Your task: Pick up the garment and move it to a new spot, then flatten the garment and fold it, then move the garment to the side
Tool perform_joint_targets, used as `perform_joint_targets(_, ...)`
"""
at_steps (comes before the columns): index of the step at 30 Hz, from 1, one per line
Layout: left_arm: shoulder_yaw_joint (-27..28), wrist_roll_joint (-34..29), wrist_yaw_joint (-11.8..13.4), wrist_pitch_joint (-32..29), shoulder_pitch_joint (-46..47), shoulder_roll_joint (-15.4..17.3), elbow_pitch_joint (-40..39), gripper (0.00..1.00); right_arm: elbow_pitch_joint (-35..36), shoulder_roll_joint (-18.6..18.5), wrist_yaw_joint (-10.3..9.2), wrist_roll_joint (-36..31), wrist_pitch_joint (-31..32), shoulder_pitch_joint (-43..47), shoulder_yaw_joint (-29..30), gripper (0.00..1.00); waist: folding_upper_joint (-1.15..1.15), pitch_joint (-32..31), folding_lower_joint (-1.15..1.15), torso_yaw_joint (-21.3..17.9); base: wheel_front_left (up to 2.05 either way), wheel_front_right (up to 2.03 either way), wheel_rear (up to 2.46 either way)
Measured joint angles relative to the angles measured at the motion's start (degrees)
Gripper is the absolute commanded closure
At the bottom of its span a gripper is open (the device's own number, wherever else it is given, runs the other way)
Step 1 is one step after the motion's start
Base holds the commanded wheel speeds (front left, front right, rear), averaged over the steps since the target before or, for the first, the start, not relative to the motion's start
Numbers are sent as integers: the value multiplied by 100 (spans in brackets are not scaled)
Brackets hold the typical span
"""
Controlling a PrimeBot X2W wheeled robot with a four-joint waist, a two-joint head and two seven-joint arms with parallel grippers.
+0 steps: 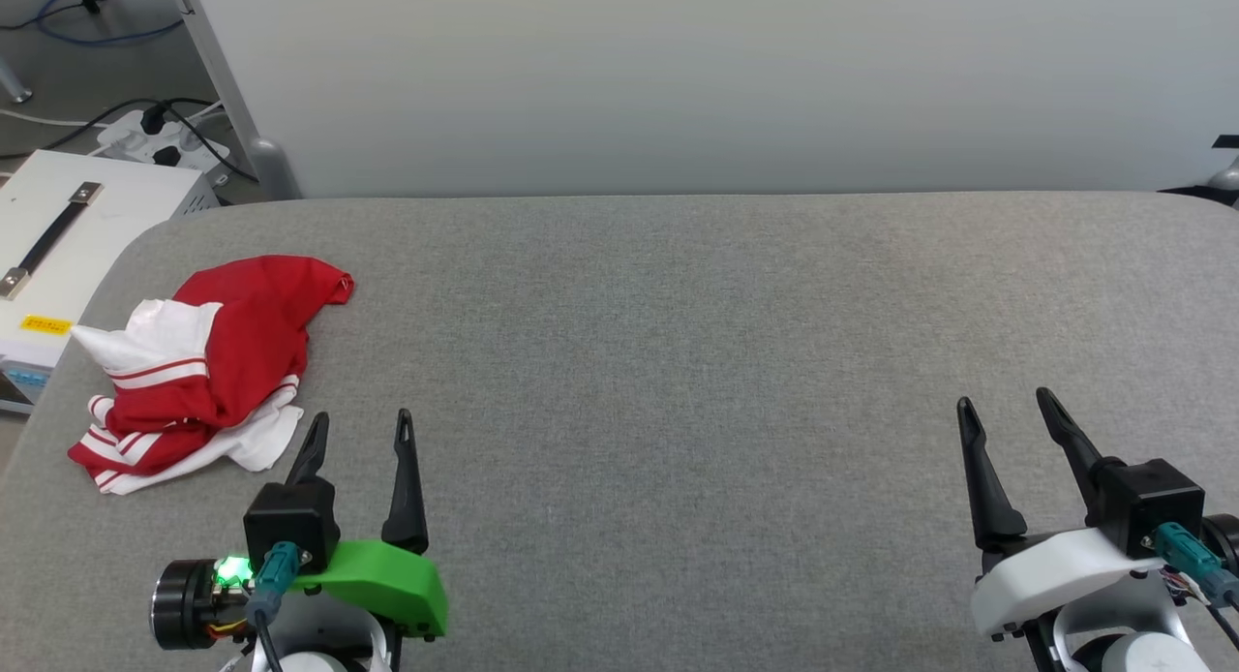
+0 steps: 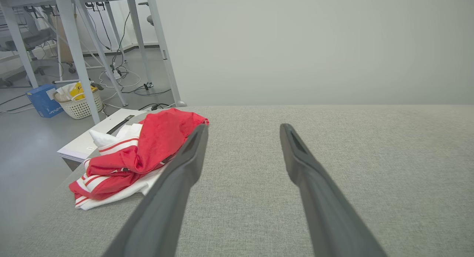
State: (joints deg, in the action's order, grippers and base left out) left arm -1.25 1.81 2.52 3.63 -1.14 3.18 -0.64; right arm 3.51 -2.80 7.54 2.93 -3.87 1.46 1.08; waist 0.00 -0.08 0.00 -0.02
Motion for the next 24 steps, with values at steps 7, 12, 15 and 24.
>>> perform_joint_targets(7,-24,20,32,97,-2,0,0,0,40,0,0,67,-88,82,-3,0,0,-10,0,10,0,0,0)
perform_joint_targets(12,-35,30,51,159,-4,-1,0,0,63,0,0,144,-151,85,-3,0,0,-10,0,18,0,0,0)
perform_joint_targets(15,-44,71,51,198,-6,-1,0,0,78,0,0,164,-180,91,-14,0,0,-16,0,24,0,0,0)
perform_joint_targets(24,-80,119,52,293,-22,-1,4,0,146,0,0,236,-282,191,-43,0,0,-22,0,35,0,0,0)
